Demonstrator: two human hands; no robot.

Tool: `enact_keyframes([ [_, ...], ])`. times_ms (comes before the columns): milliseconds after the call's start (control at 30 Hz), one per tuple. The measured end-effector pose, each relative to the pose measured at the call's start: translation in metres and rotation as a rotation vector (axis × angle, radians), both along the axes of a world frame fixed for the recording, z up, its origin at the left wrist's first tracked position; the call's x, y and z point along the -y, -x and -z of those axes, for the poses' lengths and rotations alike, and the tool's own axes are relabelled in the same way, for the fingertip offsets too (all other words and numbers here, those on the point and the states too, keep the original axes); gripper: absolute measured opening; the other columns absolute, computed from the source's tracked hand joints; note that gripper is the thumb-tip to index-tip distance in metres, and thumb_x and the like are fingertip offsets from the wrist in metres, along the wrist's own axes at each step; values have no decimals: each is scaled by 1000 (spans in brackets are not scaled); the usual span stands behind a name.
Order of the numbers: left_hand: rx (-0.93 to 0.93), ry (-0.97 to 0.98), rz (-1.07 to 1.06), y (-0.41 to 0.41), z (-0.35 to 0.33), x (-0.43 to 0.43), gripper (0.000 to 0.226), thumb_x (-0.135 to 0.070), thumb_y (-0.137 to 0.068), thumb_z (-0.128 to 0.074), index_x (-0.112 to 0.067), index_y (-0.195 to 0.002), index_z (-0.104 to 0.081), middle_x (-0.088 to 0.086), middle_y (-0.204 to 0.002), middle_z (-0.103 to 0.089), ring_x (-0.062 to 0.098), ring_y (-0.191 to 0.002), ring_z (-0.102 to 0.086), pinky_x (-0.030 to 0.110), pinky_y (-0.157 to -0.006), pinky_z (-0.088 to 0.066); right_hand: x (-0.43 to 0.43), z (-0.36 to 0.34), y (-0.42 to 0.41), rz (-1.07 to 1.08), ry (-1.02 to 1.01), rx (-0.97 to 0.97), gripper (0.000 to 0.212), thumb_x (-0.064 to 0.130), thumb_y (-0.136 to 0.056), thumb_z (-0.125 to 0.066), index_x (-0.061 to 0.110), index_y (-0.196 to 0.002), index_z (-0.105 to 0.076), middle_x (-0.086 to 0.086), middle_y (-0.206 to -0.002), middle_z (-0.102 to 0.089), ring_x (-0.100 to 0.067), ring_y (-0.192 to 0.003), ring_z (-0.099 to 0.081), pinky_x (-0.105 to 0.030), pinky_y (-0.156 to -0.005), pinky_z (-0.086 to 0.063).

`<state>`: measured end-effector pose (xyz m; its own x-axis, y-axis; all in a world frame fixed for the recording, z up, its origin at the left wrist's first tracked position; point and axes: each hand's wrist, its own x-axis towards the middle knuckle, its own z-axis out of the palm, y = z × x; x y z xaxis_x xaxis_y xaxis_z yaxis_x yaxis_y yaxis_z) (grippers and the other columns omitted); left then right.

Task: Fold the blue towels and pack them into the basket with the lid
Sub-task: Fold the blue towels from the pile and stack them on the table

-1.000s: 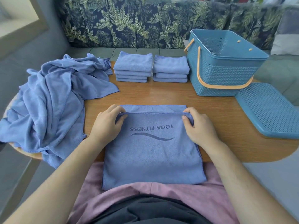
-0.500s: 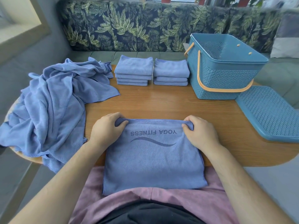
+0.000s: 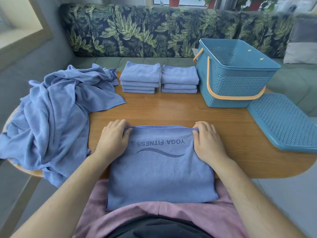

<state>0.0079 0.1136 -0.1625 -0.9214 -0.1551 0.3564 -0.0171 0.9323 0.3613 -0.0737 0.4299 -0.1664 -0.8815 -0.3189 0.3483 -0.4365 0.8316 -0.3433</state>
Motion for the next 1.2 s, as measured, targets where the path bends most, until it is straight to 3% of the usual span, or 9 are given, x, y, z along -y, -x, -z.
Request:
enact_keyframes([
  [133, -30, -90, 9, -1, -4, -2, 6, -24, -99, -55, -20, -98, -51, -8, -90, -54, 21, -86, -53, 37, -75, -38, 0, -1, 1, -47, 89, 3, 7, 11, -100, -51, 11, -103, -57, -3, -103, -57, -24, -96, -53, -31, -84, -37],
  [333, -86, -249, 47, 0, -5, 4, 19, -22, -93, -68, -21, -89, -50, -8, -90, -50, 8, -85, -46, 21, -76, -36, -4, 0, 5, -34, 272, 85, 8, 9, -95, -64, 11, -98, -70, 2, -110, -51, -17, -105, -54, -12, -93, -35],
  [367, -88, -257, 41, 1, -5, 5, 19, -23, -92, -70, -21, -88, -51, -8, -88, -51, 8, -85, -47, 18, -76, -36, -5, 0, 7, -28, 300, 96, 8, 9, -94, -66, 11, -98, -73, 3, -112, -52, -17, -107, -55, -12, -96, -35],
  [433, -97, -281, 22, 1, -7, 6, 19, -25, -90, -73, -19, -86, -55, -8, -86, -54, 7, -84, -49, 13, -77, -36, -6, -2, 9, -6, 324, 117, 7, 10, -91, -70, 14, -95, -76, 6, -113, -55, -18, -108, -57, -25, -100, -42],
  [533, -121, -296, 5, 0, -9, 6, 18, -28, -88, -75, -19, -85, -59, -8, -86, -56, 3, -84, -51, 8, -76, -36, -8, -7, 9, 9, 344, 130, 9, 12, -88, -74, 20, -89, -78, 11, -106, -63, -21, -102, -60, -39, -94, -49],
  [667, -136, -297, -18, 0, -10, 5, 21, -31, -86, -77, -20, -83, -59, -7, -84, -56, 4, -82, -52, 10, -71, -37, -8, -7, 9, 15, 328, 122, 8, 14, -87, -75, 21, -86, -77, 14, -97, -63, -20, -100, -58, -33, -93, -46],
  [833, -144, -297, -16, -1, -11, 4, 25, -30, -86, -77, -21, -78, -55, -7, -81, -53, 2, -81, -51, 11, -69, -37, -9, -6, 10, 24, 382, 188, 7, 13, -89, -75, 18, -92, -78, 13, -100, -57, -4, -90, -58, -22, -85, -44],
  [1000, -149, -294, -4, -1, -11, 5, 27, -30, -86, -78, -22, -76, -54, -9, -80, -50, 5, -80, -51, 12, -70, -37, -9, -8, 10, -11, 281, 178, 6, 9, -89, -73, 12, -91, -78, 5, -102, -65, -9, -95, -61, -16, -85, -43],
  [1200, -156, -324, -32, -3, -15, 4, 30, -31, -82, -81, -20, -72, -55, -5, -79, -53, 10, -77, -52, 16, -67, -40, -10, -9, 7, 8, 253, 150, 5, 14, -91, -72, 17, -91, -77, 9, -92, -63, -6, -84, -59, -23, -77, -47],
])
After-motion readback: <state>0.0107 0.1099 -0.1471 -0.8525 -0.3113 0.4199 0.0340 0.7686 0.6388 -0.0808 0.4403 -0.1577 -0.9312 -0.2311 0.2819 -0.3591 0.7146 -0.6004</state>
